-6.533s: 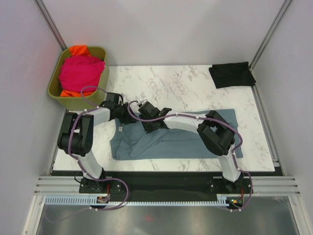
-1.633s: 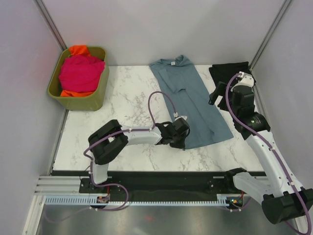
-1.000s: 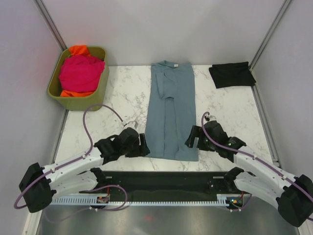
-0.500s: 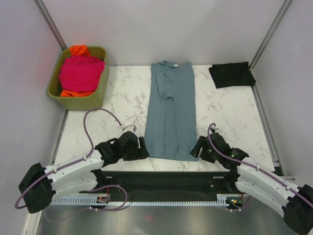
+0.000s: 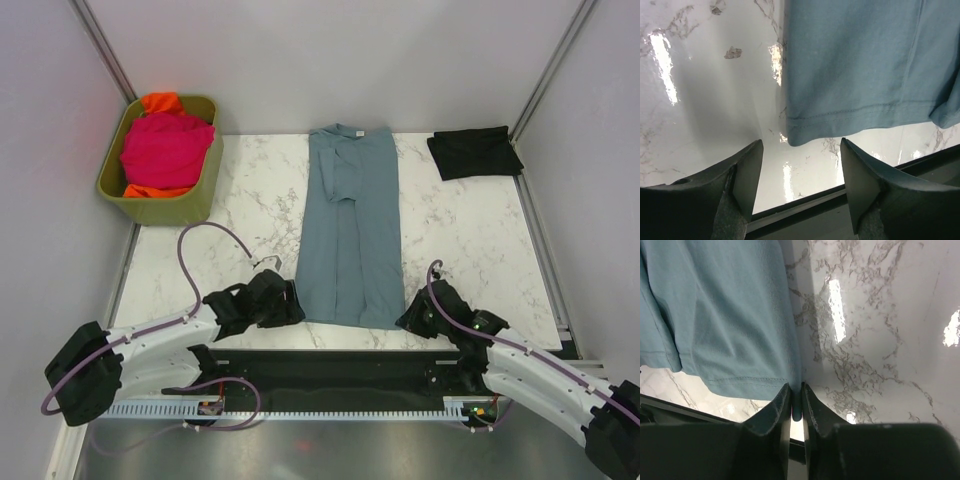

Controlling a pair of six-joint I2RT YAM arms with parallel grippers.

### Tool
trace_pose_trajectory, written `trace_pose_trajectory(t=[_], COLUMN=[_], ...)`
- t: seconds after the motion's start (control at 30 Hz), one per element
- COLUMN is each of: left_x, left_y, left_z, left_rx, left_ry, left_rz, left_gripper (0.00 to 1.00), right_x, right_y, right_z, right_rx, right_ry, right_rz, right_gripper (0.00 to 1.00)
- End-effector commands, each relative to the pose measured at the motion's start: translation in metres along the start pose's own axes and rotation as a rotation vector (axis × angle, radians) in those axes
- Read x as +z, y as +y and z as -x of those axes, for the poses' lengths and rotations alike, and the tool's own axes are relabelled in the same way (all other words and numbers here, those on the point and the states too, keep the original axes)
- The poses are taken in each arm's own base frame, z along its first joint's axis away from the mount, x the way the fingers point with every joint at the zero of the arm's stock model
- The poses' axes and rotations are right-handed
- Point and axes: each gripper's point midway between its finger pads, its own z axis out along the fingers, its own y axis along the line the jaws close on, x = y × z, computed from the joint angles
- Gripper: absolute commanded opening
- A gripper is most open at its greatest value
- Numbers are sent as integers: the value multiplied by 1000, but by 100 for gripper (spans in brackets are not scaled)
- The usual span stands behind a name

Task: Fold and stack the t-shirts
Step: Fold the tshirt

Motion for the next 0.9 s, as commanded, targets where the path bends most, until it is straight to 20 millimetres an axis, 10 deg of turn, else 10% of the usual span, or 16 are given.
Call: trace_pose_trajectory(t=[0.0,0.3,0.47,0.7,0.87], left_x=[2,18,15,-14,-47], left_y=[0,2,-7,-47,-72], left_z=[15,10,13,0,27], left_rx=[-28,-28,-2,71,72], left_ry=[-76,-68,-65,14,-50], left_rz=[3,5,-30,-120,-179], left_gripper=[69,49,2,2,2], right_x=[2,6,5,-27,-49], right_y=[-5,-4,-4,4,39], right_z=[0,2,2,8,40], right_rx=[-1,-24,-34,-54,-83], right_ry=[-1,-1,4,0,-74], right_rz=[-33,-47,-50,-62,-27], right_gripper=[21,8,0,0,0])
